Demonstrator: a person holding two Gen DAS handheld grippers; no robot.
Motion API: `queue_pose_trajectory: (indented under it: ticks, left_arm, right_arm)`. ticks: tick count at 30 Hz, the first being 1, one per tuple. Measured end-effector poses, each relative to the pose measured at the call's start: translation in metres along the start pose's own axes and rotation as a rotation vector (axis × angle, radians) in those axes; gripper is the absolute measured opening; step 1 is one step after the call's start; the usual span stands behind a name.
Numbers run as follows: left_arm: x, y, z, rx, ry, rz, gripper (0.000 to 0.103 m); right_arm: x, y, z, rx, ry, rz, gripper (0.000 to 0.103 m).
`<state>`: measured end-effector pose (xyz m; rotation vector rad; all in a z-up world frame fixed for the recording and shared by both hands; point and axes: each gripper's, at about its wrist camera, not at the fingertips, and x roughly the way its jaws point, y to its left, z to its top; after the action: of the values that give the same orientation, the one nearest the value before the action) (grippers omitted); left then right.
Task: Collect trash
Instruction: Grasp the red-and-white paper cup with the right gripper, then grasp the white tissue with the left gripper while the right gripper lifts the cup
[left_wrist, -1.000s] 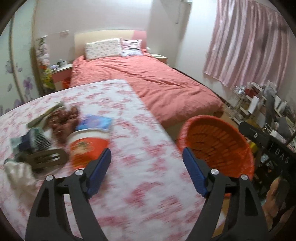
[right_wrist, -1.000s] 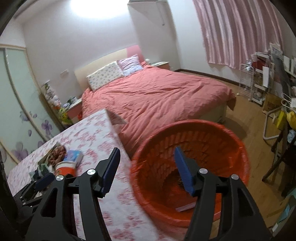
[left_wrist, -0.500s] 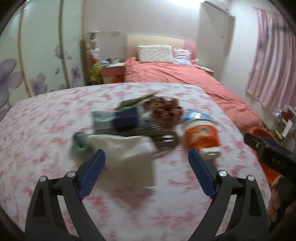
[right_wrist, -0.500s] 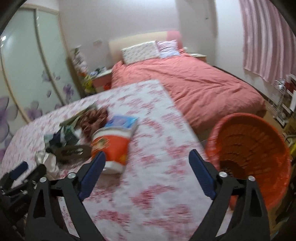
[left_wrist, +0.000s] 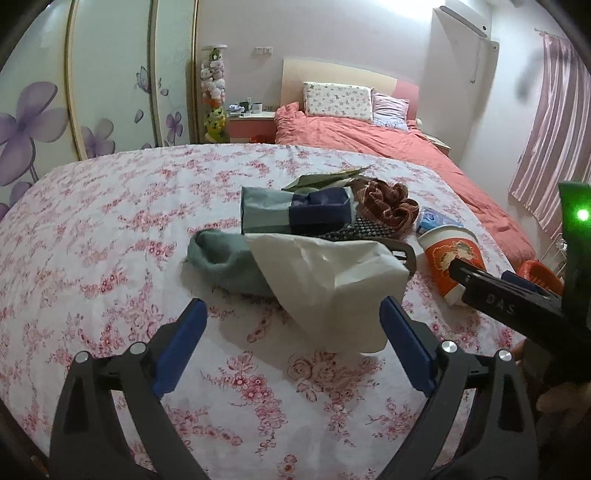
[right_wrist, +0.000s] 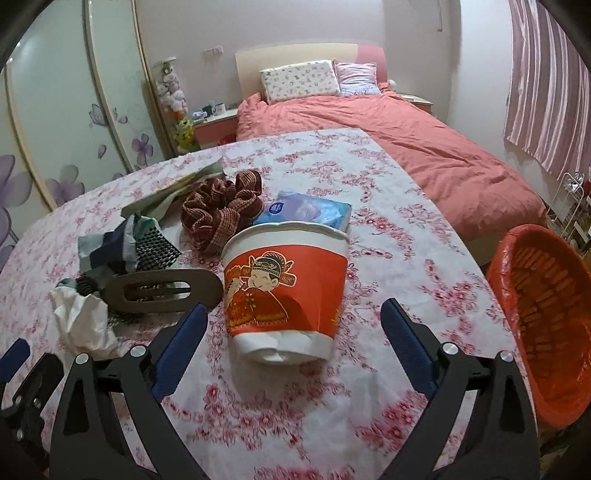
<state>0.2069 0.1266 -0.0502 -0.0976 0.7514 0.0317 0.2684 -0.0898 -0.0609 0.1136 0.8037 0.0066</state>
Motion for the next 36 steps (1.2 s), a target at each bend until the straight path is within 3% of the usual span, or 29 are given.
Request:
queue_pose_trajectory:
  ticks: [3,9,11,23,29,36]
  left_arm:
    - [0.002,0.0,-0.002,-0.002,0.005,-0.001,0.093]
    - [0.008,-0.004,-0.003,-0.007,0.022,-0.009,0.093]
    - [0.01,-0.007,-0.004,-0.008,0.029,-0.014,0.094]
    - [0.019,-0.026,-0.003,-0.01,0.051,-0.017,0.097]
    - [0.023,-0.032,0.002,0.029,0.019,0.076,0.097]
    - [0.023,-0.013,0.008,-0.032,0.035,0.04,0.08]
  right_arm:
    - [0.004,-0.002,0.0,0.006,0.011,0.01,0.081]
    - [0.008,-0.001,-0.002,0.02,0.026,0.02,0.08]
    - [0.009,0.003,-0.003,-0.008,0.031,0.014,0.07]
    - [-0.007,-0.03,-0.01,0.056,0.02,-0.018,0.07]
    - [-0.006,-0.038,-0.014,0.069,0.027,-0.017,0.07]
    - [-0.008,-0.044,-0.016,0.083,0.021,-0.013,0.07]
